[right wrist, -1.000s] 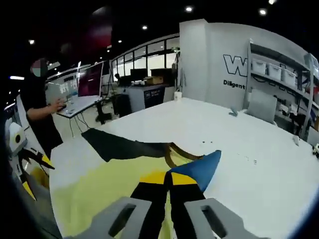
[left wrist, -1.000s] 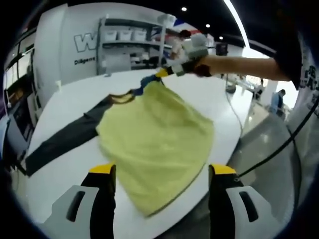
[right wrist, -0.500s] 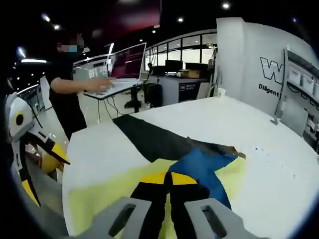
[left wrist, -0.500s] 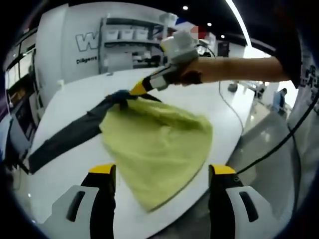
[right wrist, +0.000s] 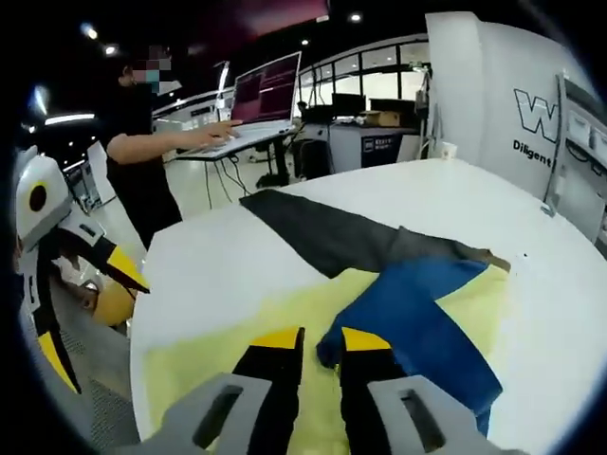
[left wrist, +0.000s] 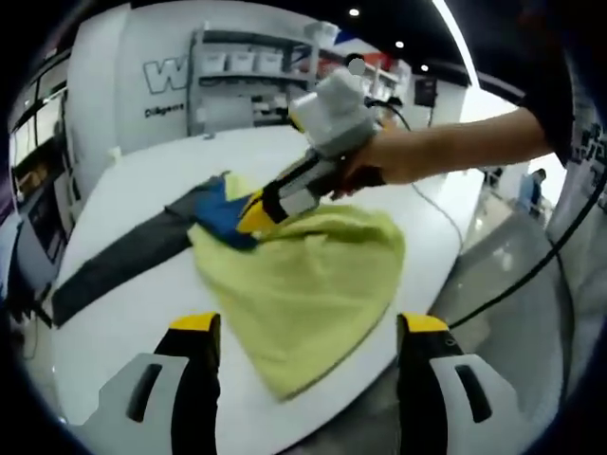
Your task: Fold the garment on the visible template until the final outline fits inside the template.
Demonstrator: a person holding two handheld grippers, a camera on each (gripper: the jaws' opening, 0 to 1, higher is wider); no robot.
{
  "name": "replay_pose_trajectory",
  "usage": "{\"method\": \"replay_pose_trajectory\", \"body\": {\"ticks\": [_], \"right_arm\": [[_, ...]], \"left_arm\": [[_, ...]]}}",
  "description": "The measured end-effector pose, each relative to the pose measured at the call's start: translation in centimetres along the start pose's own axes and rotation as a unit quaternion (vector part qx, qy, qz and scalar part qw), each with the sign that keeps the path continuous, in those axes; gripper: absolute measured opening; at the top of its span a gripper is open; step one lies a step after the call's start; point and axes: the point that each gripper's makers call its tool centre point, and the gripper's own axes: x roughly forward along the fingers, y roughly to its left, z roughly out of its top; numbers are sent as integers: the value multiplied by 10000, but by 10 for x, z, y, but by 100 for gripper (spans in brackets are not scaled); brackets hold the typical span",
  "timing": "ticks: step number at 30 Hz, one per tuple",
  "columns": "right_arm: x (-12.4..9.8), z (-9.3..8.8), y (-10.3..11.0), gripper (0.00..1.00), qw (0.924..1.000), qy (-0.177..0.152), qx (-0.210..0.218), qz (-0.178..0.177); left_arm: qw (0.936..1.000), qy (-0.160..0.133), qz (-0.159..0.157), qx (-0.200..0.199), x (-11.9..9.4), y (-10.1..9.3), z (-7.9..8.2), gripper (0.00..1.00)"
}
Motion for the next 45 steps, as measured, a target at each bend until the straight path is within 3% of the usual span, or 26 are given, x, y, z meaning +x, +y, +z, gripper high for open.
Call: {"method": "replay_pose_trajectory", "body": {"ticks": [3,6,8,10,11,13,16,27,28,31,36,42,45], "right_arm": [[-23,-4,-29,7,9994,-193,192,-193],[-50,-11,-53,8,9990,-121,181,-384],[-67,-27,-77,9,9976,18,258,-641],[-77,-35,-87,11,9965,118,273,-785],[-88,-50,-101,14,9942,300,380,-962],[-98,-67,-114,20,9913,442,477,-1145],[-112,-86,-124,19,9874,612,551,-1352],[-112,-141,-133,18,9777,965,990,-1584],[-113,-141,-135,18,9763,882,1001,-1702],[-113,-138,-133,15,9778,893,967,-1629],[-100,-138,-137,0,9792,813,797,-1680],[-103,-137,-133,0,9806,789,772,-1618],[-117,-128,-131,0,9803,778,717,-1670]], "left_arm": [[10000,-33,-25,53,0,3,3,70],[9999,-76,-34,71,0,6,3,70],[9999,-88,-57,65,1,5,3,71],[9999,-76,-72,92,2,5,1,71],[9999,-59,-76,105,2,4,1,71],[9999,-56,-68,111,2,4,1,72],[9999,-42,-74,107,3,1,2,71],[9998,47,-108,156,2,1,-2,71],[9998,52,-103,159,3,0,-2,71],[9998,66,-103,162,4,-5,0,71],[9997,99,-92,186,2,-2,0,71],[9998,95,-91,177,4,-9,3,71],[9997,112,-108,186,4,-9,1,71]]}}
